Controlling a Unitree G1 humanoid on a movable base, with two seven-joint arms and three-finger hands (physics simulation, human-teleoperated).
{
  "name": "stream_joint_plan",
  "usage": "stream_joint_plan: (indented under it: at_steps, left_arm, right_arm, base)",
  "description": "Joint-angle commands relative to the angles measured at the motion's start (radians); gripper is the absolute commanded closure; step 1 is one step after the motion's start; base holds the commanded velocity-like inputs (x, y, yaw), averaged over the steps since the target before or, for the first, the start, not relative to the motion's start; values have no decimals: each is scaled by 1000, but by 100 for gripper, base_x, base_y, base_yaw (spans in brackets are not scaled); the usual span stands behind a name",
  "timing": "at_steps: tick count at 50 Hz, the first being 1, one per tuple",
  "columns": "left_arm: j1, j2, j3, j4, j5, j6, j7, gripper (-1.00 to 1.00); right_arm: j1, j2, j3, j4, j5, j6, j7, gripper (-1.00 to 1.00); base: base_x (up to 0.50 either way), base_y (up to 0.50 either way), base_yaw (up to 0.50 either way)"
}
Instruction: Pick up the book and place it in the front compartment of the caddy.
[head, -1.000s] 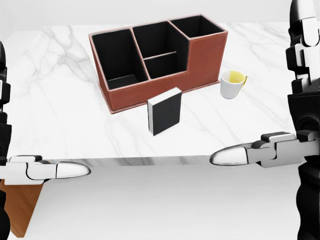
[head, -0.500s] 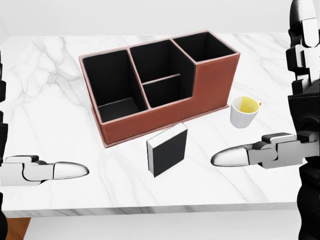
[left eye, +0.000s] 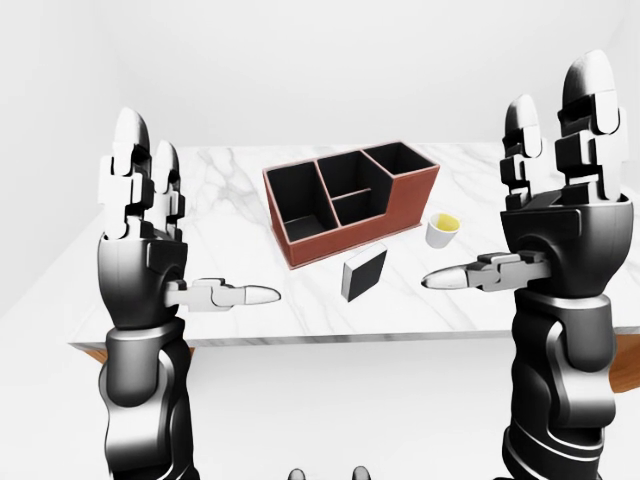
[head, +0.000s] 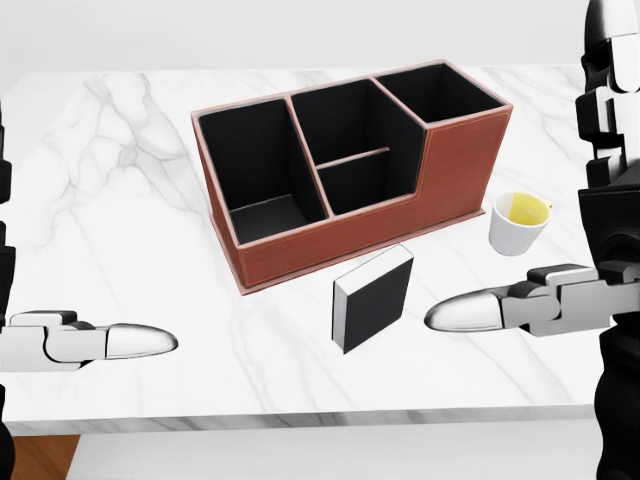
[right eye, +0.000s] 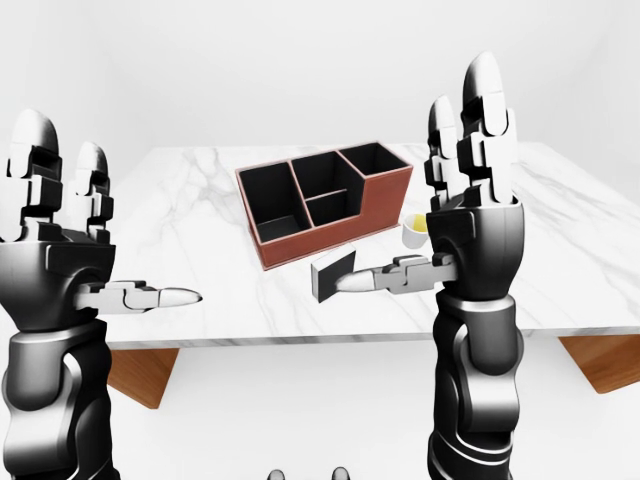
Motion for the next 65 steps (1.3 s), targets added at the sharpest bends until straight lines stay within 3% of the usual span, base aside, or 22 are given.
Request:
stream_joint_plan:
  at_steps: [1, 16, 35, 51, 65]
  left_arm:
    - [1, -1, -2, -8, -3, 0, 0, -100]
    - [5, -3, -5, -12, -6, 0, 0, -100]
    - [-1, -1, -3, -17, -8, 0, 1, -100]
    - [0, 0, -2, -18, -7, 0, 1, -100]
    - [2, -3, -10, -31, 4, 0, -1, -100]
  right_arm:
    - [12, 3, 8, -16, 8, 0, -4, -100]
    - [28, 12, 11, -23, -15, 0, 22, -100]
    - [11, 1, 5, -11, -8, 0, 11, -100]
    - [14, 7, -3, -28, 6, 0, 24, -100]
    - [19, 1, 1, -44, 15, 0, 28, -100]
  base:
    - [0, 0, 0]
    - [1, 0, 0]
    - [49, 0, 0]
    - [5, 0, 0]
    - [50, 0, 0]
